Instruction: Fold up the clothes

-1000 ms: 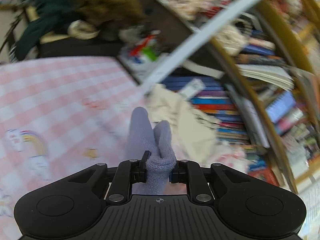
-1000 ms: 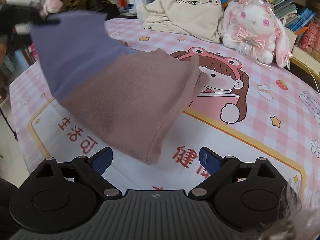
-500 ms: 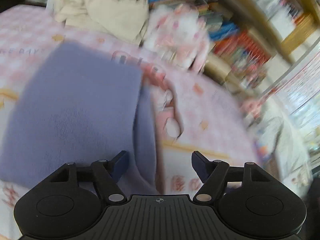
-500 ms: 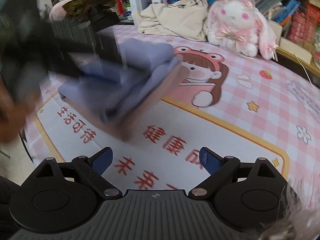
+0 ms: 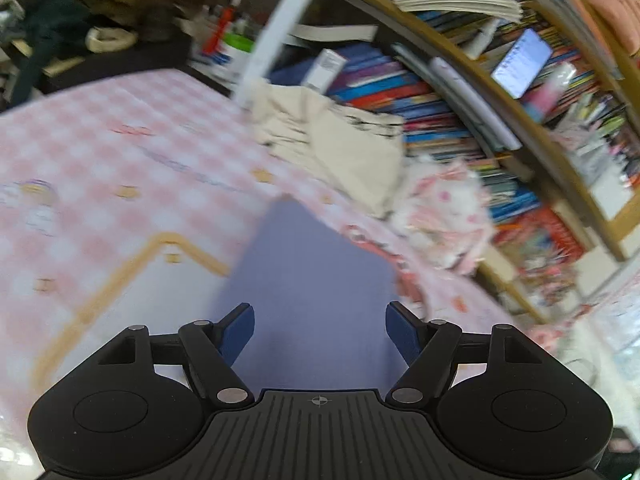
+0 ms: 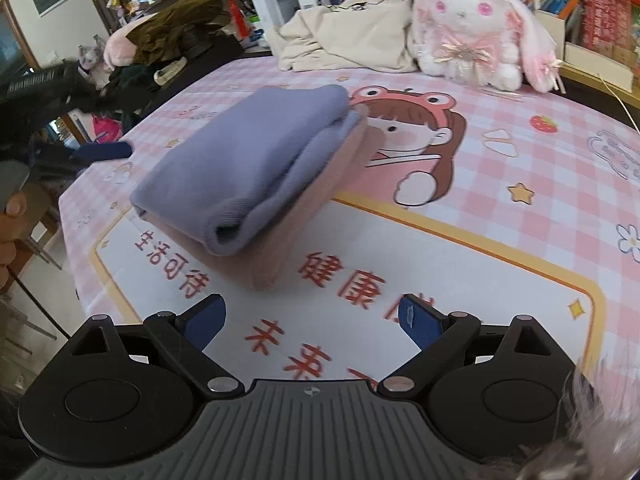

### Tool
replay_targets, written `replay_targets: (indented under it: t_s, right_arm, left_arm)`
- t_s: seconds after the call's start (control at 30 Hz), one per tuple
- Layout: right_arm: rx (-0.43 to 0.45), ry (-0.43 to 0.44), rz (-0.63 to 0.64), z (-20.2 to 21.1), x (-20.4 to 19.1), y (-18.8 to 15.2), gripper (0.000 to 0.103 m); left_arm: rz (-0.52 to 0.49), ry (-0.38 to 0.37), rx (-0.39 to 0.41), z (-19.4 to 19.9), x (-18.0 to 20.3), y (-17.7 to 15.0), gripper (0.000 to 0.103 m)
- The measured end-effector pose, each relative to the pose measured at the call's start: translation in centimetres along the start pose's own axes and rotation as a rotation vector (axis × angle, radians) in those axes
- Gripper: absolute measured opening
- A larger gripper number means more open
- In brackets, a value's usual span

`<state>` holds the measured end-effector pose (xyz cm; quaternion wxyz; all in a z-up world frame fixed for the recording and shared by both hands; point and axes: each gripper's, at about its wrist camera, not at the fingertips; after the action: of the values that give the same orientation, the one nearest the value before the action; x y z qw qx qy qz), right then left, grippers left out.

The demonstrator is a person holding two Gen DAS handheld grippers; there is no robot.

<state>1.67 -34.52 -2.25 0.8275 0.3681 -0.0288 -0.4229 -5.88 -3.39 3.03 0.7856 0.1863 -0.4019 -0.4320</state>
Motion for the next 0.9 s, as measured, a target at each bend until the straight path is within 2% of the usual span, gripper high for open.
replay_targets:
  t_s: [0.1, 0.23, 0.37, 0.47, 0.57, 0.7, 0.8, 0.9]
  right_arm:
    - [-0.002, -0.012, 0.002, -0.2, -0.8, 0.1, 0.094]
    - [-0.004, -0.051, -0.027, -0.7, -2.0, 0.1, 0.094]
    - [0.007, -0.106, -0.083, -1.7, -3.6, 0.6, 0.094]
    - [0.017, -0.145, -0.139, -2.2, -5.0, 1.0, 0.094]
    - [0.042, -0.134, -0.236, -2.4, -5.6, 1.5, 0.094]
    - [0.105, -0.073, -0.496, -2.2, -4.1, 1.9, 0.094]
    - [0.142, -0.043, -0.688, -2.3, -2.3, 2.1, 0.094]
    - [0.156, -0.026, -0.814, -2.6, -0.8, 2.4, 0.094]
  left_arm:
    - [-0.058, 0.043, -0.012, 0.4, -0.7, -0.6, 0.079]
    - [-0.185, 0.042, -0.068, -0.7, -0.9, -0.5, 0.082]
    - [-0.279, -0.004, -0.102, -2.2, -1.3, 0.6, 0.087]
    - [-0.305, -0.048, -0.155, -3.2, -2.6, 2.0, 0.09]
    - [-0.272, -0.099, -0.213, -4.3, -4.6, 3.3, 0.092]
    - [-0.132, -0.221, -0.378, -7.1, -7.5, 5.0, 0.091]
    - [-0.051, -0.28, -0.46, -9.0, -8.6, 5.5, 0.091]
    - [0.007, -0.343, -0.501, -10.3, -8.7, 5.6, 0.091]
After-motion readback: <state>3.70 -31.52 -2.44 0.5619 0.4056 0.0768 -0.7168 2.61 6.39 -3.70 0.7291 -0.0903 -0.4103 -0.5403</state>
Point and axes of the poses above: each gripper's, at about its wrist camera, not at the fingertips, and z roughly against the way its jaws point, x to its right, y to its top
